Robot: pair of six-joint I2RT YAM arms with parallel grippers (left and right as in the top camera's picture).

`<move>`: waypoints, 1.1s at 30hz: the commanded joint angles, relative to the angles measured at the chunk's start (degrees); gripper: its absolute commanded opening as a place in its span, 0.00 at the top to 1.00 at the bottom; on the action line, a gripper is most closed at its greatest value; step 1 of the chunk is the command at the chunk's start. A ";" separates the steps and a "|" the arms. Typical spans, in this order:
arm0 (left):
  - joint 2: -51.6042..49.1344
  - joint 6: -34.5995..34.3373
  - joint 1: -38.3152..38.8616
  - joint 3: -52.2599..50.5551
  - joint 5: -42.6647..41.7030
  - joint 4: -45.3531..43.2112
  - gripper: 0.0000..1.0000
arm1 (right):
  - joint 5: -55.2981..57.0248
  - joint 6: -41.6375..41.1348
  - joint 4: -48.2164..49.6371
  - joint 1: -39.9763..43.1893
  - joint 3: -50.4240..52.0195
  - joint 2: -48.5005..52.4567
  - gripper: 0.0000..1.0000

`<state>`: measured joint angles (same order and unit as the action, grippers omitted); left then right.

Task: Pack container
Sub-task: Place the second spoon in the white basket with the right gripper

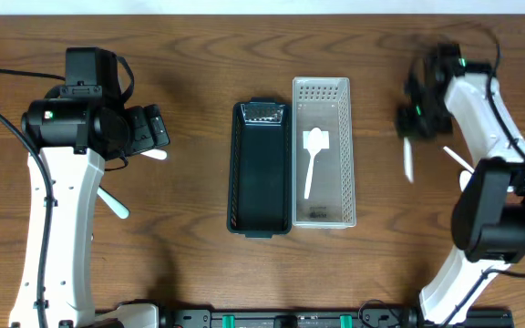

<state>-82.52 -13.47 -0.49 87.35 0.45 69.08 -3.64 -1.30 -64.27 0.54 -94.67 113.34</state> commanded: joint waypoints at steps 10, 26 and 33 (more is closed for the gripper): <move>-0.24 0.72 -0.09 0.09 0.70 0.37 0.02 | -2.40 -27.91 1.97 -17.79 -9.88 -2.64 0.99; -0.24 0.72 -0.09 0.09 0.70 0.81 0.02 | -0.44 -19.52 5.73 -22.51 5.29 0.94 0.82; -0.24 0.72 -0.09 0.09 0.70 0.79 0.02 | -0.39 -10.49 -0.48 -20.96 -6.01 0.42 0.58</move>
<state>-82.52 -13.50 -0.49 87.35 0.43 69.54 -4.51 -18.35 -62.46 -21.61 -93.06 115.02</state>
